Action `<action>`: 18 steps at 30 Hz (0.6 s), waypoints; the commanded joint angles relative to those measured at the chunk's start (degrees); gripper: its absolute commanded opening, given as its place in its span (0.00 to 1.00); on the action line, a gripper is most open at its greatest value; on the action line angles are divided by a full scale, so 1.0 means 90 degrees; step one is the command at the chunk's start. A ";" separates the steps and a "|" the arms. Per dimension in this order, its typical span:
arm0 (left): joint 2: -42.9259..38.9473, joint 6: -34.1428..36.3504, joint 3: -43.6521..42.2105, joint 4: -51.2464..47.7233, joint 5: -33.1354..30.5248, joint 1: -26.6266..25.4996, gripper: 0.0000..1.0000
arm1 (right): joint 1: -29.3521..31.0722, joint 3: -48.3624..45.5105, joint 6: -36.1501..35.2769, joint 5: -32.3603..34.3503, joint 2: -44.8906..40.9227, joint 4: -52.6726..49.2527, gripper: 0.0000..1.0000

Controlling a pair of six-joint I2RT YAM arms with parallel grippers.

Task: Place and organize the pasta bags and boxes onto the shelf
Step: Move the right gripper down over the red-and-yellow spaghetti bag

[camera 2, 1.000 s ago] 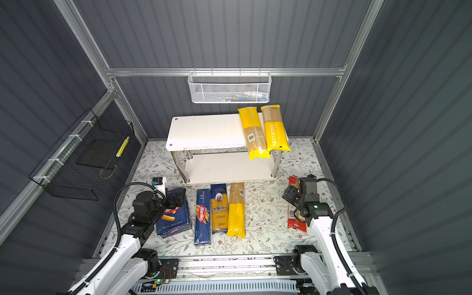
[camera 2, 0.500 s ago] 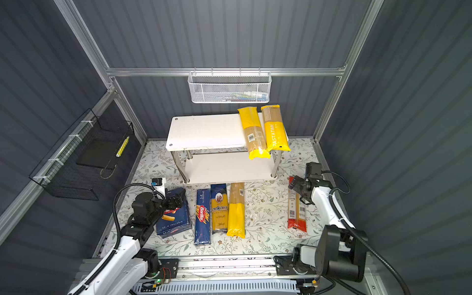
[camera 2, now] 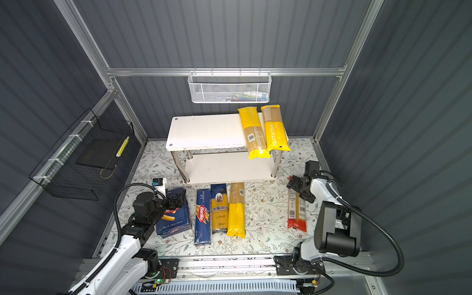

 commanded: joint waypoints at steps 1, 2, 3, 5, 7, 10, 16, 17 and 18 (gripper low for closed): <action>0.0063 0.0039 0.0050 0.0023 0.0051 0.0012 1.00 | 0.0038 0.0174 -0.0133 -0.0014 0.0134 0.0087 0.98; 0.0063 0.0039 0.0058 0.0023 0.0046 0.0012 1.00 | 0.0041 0.0185 -0.0151 0.0012 0.0199 0.0104 0.98; 0.0063 0.0039 0.0058 0.0027 0.0046 0.0012 1.00 | 0.0037 0.0195 -0.0178 0.0047 0.0263 0.0097 0.98; 0.0063 0.0032 0.0050 0.0025 0.0029 0.0004 1.00 | 0.0062 0.0174 -0.0233 0.0060 0.0337 0.0126 0.93; 0.0053 0.0020 0.0052 0.0013 -0.0002 0.0012 0.99 | 0.0066 0.0069 -0.0224 0.0021 0.0339 0.0212 0.93; 0.0038 0.0013 0.0050 0.0014 -0.0031 0.0009 1.00 | 0.0124 -0.0085 -0.0219 0.0039 0.0325 0.0299 0.92; 0.0034 0.0019 0.0041 0.0013 -0.0013 0.0012 0.99 | 0.0381 -0.0405 -0.0074 0.0010 0.0215 0.0369 0.91; 0.0033 0.0024 0.0041 0.0013 -0.0008 0.0012 1.00 | 0.0455 -0.0487 -0.0033 0.0022 0.0130 0.0384 0.90; 0.0024 0.0020 0.0039 0.0013 -0.0013 0.0010 1.00 | 0.0517 -0.0562 0.0006 0.0044 0.0036 0.0373 0.91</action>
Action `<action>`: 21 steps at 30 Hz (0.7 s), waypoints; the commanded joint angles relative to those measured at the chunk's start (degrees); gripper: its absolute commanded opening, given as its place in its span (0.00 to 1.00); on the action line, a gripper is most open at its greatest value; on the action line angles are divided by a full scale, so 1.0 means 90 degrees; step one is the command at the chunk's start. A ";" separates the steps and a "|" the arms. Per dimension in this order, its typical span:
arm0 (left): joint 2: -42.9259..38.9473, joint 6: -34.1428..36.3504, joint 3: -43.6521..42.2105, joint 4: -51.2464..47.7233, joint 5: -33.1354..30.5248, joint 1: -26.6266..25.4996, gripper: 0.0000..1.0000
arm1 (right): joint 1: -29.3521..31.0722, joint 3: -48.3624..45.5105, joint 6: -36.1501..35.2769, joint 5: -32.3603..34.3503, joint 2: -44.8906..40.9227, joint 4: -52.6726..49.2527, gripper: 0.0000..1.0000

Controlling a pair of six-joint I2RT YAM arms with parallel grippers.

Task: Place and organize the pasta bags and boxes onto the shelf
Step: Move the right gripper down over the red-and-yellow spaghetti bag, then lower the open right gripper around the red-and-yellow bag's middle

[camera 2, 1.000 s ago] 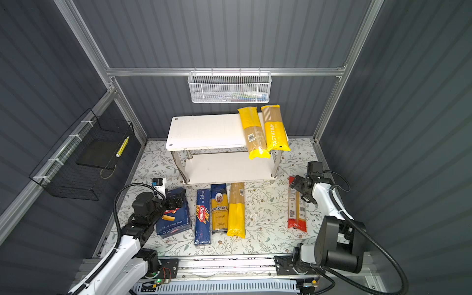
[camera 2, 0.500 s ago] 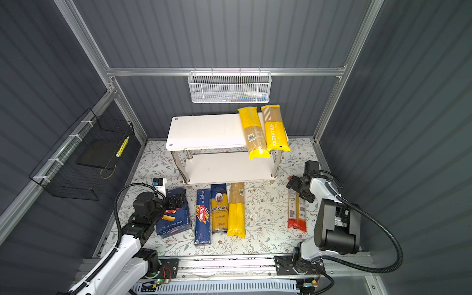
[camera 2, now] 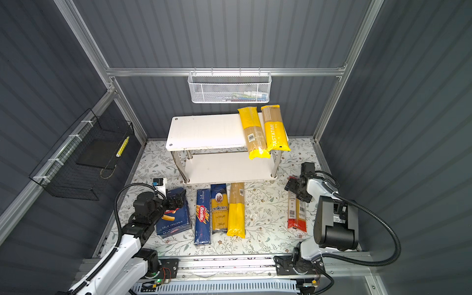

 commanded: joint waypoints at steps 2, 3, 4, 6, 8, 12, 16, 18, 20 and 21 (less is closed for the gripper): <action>-0.0066 0.0014 0.0037 0.0011 -0.0018 0.0009 0.99 | 0.0319 -0.0391 0.0242 -0.0128 -0.0397 -0.0238 0.90; -0.0069 0.0013 0.0031 0.0004 -0.0023 0.0012 1.00 | 0.0406 -0.0464 0.0294 -0.0104 -0.0561 -0.0288 0.90; -0.0076 0.0011 0.0032 0.0003 -0.0014 0.0012 1.00 | 0.0493 -0.0535 0.0343 -0.0063 -0.0728 -0.0320 0.90; -0.0053 0.0019 0.0044 0.0013 -0.0011 0.0012 0.99 | 0.0665 -0.0639 0.0458 -0.0001 -0.1093 -0.0425 0.90; -0.0020 0.0017 0.0050 0.0014 0.0006 0.0011 1.00 | 0.0819 -0.0666 0.0596 0.0007 -0.1475 -0.0629 0.90; -0.0001 0.0029 0.0055 0.0016 0.0021 0.0012 1.00 | 0.1051 -0.0813 0.0847 0.0025 -0.2223 -0.0874 0.90; -0.0028 0.0029 0.0050 0.0015 0.0017 0.0009 1.00 | 0.0993 -0.0908 0.0865 0.0613 -0.2812 -0.1104 0.95; -0.0013 0.0029 0.0050 0.0023 0.0021 0.0009 0.99 | 0.0772 -0.0890 0.0784 0.0643 -0.2827 -0.1116 0.96; 0.0029 0.0029 0.0075 0.0023 0.0029 0.0010 1.00 | 0.0499 -0.0908 0.0739 0.0432 -0.2701 -0.0955 0.98; 0.0047 0.0029 0.0077 0.0023 0.0031 0.0012 1.00 | 0.0339 -0.0936 0.0731 0.0230 -0.2701 -0.0860 0.99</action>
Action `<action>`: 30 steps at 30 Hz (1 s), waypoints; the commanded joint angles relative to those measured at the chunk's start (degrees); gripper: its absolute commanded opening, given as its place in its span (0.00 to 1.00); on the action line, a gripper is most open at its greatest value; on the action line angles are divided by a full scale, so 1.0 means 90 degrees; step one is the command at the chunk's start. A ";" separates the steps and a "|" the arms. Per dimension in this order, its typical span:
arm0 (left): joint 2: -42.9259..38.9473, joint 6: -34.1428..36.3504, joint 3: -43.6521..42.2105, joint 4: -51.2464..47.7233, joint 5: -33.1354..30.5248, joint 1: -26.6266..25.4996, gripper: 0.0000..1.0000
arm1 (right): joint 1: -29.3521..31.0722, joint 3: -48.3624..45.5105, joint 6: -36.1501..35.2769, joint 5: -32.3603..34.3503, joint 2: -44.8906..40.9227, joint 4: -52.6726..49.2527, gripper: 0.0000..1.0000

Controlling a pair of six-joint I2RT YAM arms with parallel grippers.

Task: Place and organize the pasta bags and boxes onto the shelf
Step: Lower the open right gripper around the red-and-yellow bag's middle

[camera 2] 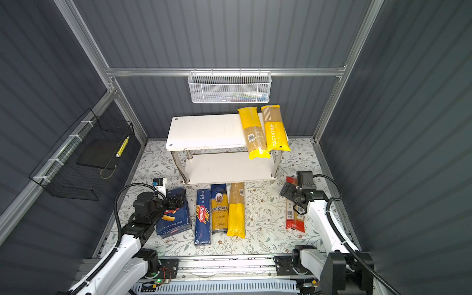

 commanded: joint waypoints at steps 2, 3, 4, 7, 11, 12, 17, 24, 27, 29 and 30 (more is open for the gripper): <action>0.0041 0.0029 0.0080 0.0023 0.0029 0.0010 0.99 | -0.0617 -0.0214 -0.0031 -0.0451 0.0378 0.0220 0.99; 0.0026 0.0029 0.0078 0.0023 0.0019 0.0012 0.99 | -0.0687 -0.0235 -0.0044 -0.0460 0.0428 0.0252 0.99; 0.0000 0.0029 0.0056 0.0013 0.0019 0.0009 1.00 | -0.0723 -0.0233 -0.0052 -0.0428 0.0480 0.0267 0.99; -0.0085 0.0000 0.0024 0.0003 -0.0048 0.0009 1.00 | -0.0735 -0.0356 -0.0026 -0.0465 0.0591 0.0457 0.99; -0.0081 0.0006 0.0034 0.0003 -0.0033 0.0010 1.00 | -0.0733 -0.0541 0.0080 -0.0812 0.0737 0.0632 0.97; -0.0076 0.0005 0.0039 0.0008 -0.0017 0.0012 0.99 | -0.0718 -0.0573 0.0114 -0.0838 0.0726 0.0675 0.97; 0.0022 0.0024 0.0079 0.0023 0.0019 0.0012 1.00 | -0.0709 -0.0864 0.0325 -0.1255 0.0655 0.0966 0.97; -0.0030 0.0011 0.0050 0.0013 -0.0020 0.0012 0.99 | -0.0374 -0.1105 0.0641 -0.1476 0.0616 0.1242 0.96; 0.0006 0.0012 0.0071 0.0013 -0.0011 0.0011 1.00 | -0.0091 -0.1041 0.0766 -0.1255 0.0282 0.0906 0.96; 0.0041 0.0015 0.0080 0.0018 -0.0001 0.0006 1.00 | 0.0065 -0.1068 0.0916 -0.1136 -0.0150 0.0740 0.96; 0.0044 0.0016 0.0080 0.0022 0.0014 0.0012 1.00 | 0.0143 -0.1069 0.0977 -0.1080 -0.0305 0.0687 0.95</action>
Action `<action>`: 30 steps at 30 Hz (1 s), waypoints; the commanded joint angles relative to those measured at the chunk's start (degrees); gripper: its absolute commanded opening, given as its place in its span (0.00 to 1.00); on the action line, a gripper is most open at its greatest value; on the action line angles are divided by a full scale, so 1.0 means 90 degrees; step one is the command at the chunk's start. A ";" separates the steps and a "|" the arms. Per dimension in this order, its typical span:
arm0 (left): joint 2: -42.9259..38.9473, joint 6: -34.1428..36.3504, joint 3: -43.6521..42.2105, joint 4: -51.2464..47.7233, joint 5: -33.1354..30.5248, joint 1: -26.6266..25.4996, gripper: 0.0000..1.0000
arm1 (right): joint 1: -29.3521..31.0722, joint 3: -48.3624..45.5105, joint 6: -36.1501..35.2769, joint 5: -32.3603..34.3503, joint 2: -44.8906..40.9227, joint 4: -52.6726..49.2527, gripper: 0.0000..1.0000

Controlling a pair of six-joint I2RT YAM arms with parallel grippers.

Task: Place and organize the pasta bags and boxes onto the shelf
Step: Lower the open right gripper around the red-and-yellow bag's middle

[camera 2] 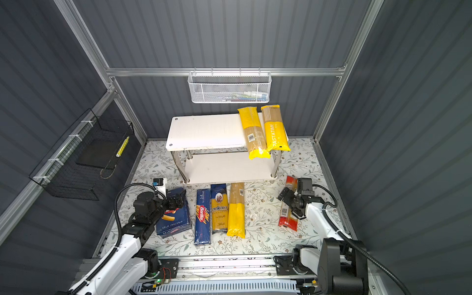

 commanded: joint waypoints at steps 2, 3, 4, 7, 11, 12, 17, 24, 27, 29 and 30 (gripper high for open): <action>0.0037 0.0029 0.0080 0.0020 0.0011 0.0012 1.00 | 0.0317 0.0024 0.0373 0.0252 -0.0677 -0.0515 0.96; 0.0022 0.0029 0.0072 0.0020 0.0019 0.0012 0.99 | 0.0362 0.0076 0.0359 0.0348 -0.0745 -0.0589 0.96; 0.0027 0.0029 0.0077 0.0026 0.0021 0.0016 1.00 | 0.0376 0.0114 0.0301 0.0404 -0.0785 -0.0663 0.96; 0.0042 0.0024 0.0080 0.0025 0.0031 0.0010 1.00 | 0.0376 0.0301 0.0089 0.0736 -0.0715 -0.0810 0.96; 0.0084 0.0029 0.0094 0.0030 0.0024 0.0010 0.99 | 0.0323 0.0695 -0.0232 0.1533 -0.0246 -0.1082 0.99; 0.0108 0.0029 0.0105 0.0030 0.0028 0.0010 1.00 | 0.0310 0.0817 -0.0294 0.1595 -0.0093 -0.1158 0.99; 0.0058 0.0014 0.0080 0.0015 -0.0007 0.0009 0.99 | 0.0273 0.1243 -0.0646 0.1743 0.0676 -0.1266 0.99; 0.0129 0.0012 0.0115 0.0021 -0.0001 0.0010 1.00 | 0.0132 0.1476 -0.0939 0.1604 0.1451 -0.1284 0.99; 0.0151 0.0017 0.0119 0.0026 0.0002 0.0012 0.99 | 0.0132 0.1575 -0.1049 0.1381 0.1827 -0.1241 0.99; 0.0135 0.0019 0.0110 0.0023 -0.0008 0.0012 1.00 | 0.0133 0.1687 -0.1095 0.1417 0.2078 -0.1332 0.99; 0.0121 0.0012 0.0114 0.0021 -0.0016 0.0012 0.99 | 0.0132 0.1699 -0.1110 0.1431 0.2155 -0.1323 0.99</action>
